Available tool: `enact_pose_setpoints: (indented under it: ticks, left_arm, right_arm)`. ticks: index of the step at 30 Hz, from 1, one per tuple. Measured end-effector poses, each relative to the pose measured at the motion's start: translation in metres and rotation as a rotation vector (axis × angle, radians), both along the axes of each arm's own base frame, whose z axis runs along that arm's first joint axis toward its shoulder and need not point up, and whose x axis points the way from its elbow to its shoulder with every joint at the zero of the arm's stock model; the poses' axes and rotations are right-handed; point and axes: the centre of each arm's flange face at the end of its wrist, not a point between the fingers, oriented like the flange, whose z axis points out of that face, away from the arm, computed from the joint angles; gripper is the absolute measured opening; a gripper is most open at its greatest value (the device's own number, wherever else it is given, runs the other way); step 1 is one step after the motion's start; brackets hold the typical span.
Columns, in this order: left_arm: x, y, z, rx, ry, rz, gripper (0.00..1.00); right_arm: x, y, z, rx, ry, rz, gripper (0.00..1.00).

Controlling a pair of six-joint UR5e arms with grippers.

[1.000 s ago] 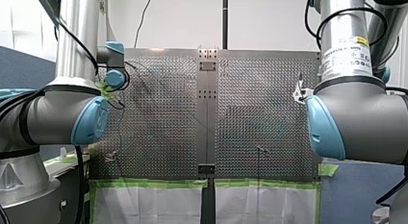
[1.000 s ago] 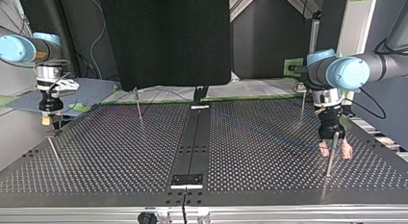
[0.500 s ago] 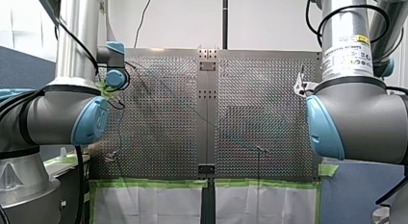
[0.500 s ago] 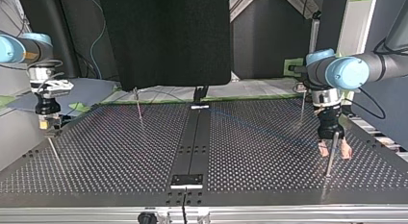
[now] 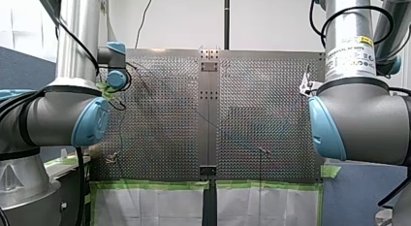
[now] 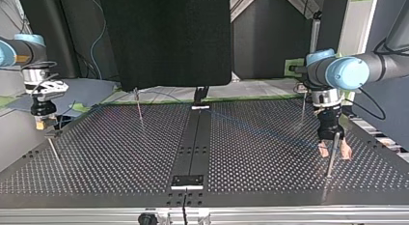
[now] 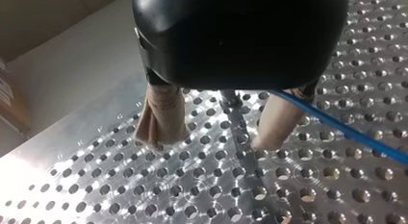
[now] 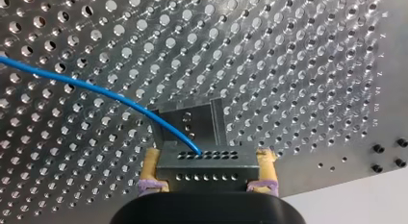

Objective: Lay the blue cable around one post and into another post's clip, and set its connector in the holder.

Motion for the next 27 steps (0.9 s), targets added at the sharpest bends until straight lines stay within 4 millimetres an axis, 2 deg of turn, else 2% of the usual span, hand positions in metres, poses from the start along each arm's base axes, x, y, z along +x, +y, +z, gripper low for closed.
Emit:
enact_pose_setpoints:
  ticks: [11,21,27]
  left_arm:
    - [0.0,0.0,0.0,0.001,0.0,-0.001,1.0]
    - [0.0,0.0,0.0,0.001,0.0,0.0,1.0]
    - [0.0,0.0,0.0,0.004,0.001,0.001,1.0]
  right_arm:
    - [0.001,-0.007,0.01,0.009,0.024,0.014,0.0]
    - [0.007,-0.016,-0.005,0.042,0.067,0.019,0.0]
    - [0.011,-0.02,-0.001,0.025,0.086,0.03,0.0]
